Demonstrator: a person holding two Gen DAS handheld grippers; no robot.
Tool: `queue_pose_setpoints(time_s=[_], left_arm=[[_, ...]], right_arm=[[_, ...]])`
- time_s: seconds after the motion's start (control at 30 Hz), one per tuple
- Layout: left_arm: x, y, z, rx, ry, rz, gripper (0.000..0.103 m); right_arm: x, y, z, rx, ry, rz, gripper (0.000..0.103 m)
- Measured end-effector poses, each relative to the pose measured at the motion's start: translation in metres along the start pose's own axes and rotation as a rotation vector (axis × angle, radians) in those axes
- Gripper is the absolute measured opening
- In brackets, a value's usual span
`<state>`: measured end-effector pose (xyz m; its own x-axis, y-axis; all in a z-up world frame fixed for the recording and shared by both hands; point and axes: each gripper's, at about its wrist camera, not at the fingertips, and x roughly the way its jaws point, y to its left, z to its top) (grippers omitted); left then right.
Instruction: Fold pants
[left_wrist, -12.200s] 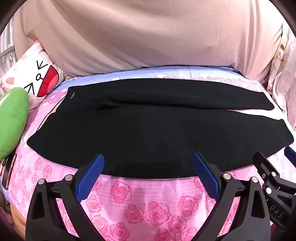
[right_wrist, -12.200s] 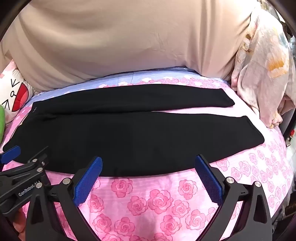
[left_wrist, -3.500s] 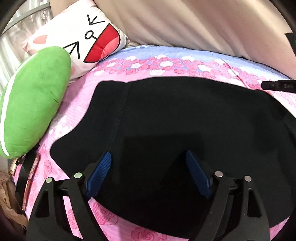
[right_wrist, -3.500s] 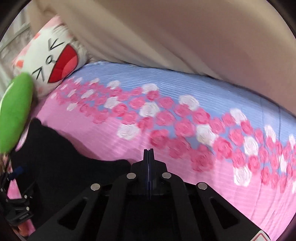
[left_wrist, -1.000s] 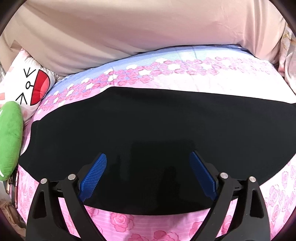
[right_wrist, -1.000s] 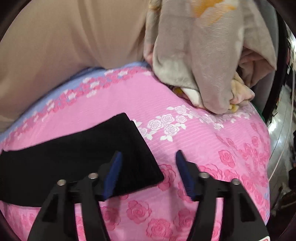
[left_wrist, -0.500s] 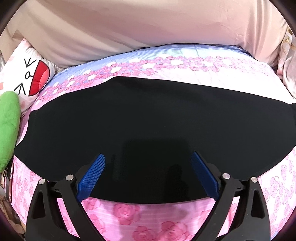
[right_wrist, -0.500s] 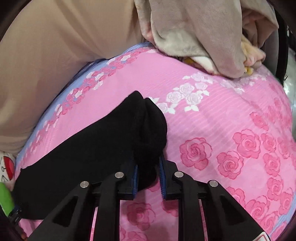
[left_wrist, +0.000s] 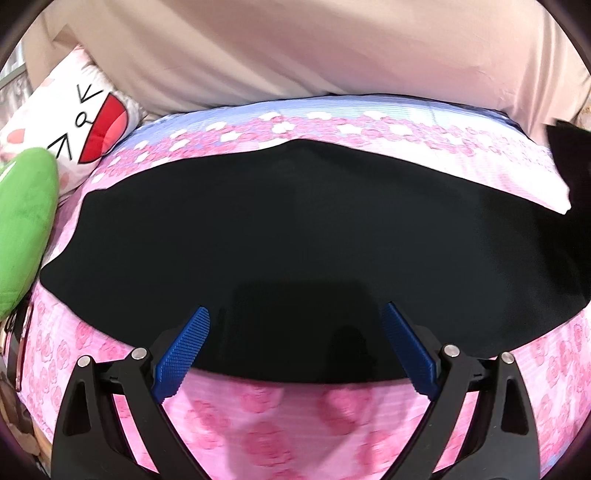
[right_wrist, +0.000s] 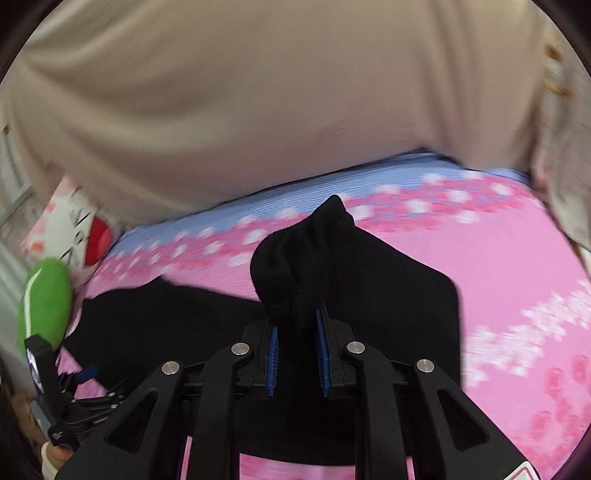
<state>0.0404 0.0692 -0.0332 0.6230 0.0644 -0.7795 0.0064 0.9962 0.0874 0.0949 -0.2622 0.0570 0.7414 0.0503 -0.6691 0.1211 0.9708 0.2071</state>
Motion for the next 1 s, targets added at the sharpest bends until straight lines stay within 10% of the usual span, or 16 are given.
queue_pose_setpoints(time_s=[0.4, 0.57, 0.73, 0.93, 1.0], left_arm=[[0.001, 0.061, -0.019, -0.086, 0.021, 0.022, 0.092], [-0.002, 0.065, -0.02, -0.112, 0.018, -0.005, 0.092], [-0.007, 0.058, -0.017, -0.119, -0.001, -0.023, 0.093], [-0.012, 0.041, -0.012, -0.127, 0.008, -0.032, 0.093], [-0.014, 0.037, -0.012, -0.121, 0.01, -0.031, 0.093]], right_arm=[[0.104, 0.123, -0.066, -0.237, 0.237, 0.044, 0.027], [0.019, 0.067, -0.052, -0.061, 0.078, 0.074, 0.076], [-0.016, -0.023, -0.07, 0.097, 0.087, -0.134, 0.077], [0.022, -0.058, -0.104, 0.232, 0.187, -0.043, 0.076], [0.026, -0.044, -0.109, 0.176, 0.178, -0.024, 0.047]])
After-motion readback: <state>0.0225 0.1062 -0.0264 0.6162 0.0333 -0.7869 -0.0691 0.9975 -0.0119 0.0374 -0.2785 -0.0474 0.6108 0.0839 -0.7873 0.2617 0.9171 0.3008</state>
